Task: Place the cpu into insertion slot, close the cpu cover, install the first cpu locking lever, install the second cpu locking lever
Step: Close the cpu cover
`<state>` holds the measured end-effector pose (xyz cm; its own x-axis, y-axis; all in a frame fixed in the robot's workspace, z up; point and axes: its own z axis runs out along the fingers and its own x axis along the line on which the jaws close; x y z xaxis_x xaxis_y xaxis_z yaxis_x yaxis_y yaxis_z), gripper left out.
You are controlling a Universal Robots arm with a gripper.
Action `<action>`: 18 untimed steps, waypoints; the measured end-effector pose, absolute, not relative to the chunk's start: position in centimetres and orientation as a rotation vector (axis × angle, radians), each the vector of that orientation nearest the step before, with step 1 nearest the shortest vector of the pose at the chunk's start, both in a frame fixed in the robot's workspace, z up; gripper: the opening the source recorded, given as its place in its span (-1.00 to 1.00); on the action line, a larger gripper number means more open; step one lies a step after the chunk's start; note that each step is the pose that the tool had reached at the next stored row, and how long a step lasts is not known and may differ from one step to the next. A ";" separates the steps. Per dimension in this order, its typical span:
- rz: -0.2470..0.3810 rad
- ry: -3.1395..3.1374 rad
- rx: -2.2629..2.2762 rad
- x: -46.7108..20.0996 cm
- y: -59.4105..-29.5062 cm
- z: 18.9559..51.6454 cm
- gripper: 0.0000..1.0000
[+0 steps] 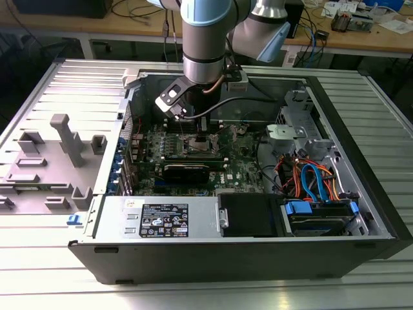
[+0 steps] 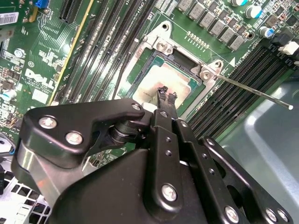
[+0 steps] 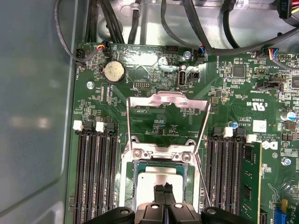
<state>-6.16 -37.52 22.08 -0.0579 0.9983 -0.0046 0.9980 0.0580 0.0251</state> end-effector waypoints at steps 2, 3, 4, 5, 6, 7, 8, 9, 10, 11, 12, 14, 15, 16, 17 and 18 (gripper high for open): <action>0.023 2.270 2.142 -6.2 -37.5 22.2 -0.79; 0.023 2.270 2.142 -6.2 -37.5 22.3 -0.79; 0.023 2.270 2.142 -6.2 -37.5 22.3 -0.79; 0.023 2.270 2.142 -6.2 -37.5 22.3 -0.79; 0.024 2.270 2.142 -6.2 -37.5 22.4 -0.79; 0.023 2.270 2.142 -6.2 -37.5 22.4 -0.79; 0.023 2.270 2.142 -6.2 -37.5 22.4 -0.79; 0.024 2.270 2.142 -6.2 -37.5 22.4 -0.79; 0.023 2.270 2.142 -6.2 -37.5 22.4 -0.79; 0.023 2.270 2.142 -6.2 -37.5 22.5 -0.79; 0.023 2.270 2.142 -6.2 -37.5 22.5 -0.79; 0.024 2.270 2.142 -6.2 -37.5 22.6 -0.79; 0.023 2.270 2.142 -6.2 -37.5 22.6 -0.79; 0.023 2.270 2.142 -6.2 -37.5 22.6 -0.79; 0.024 2.270 2.142 -6.2 -37.5 22.6 -0.79; 0.023 2.270 2.142 -6.2 -37.5 22.6 -0.79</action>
<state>-6.16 -37.52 22.65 -0.0579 0.9983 -0.0047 0.9980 0.0580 0.0250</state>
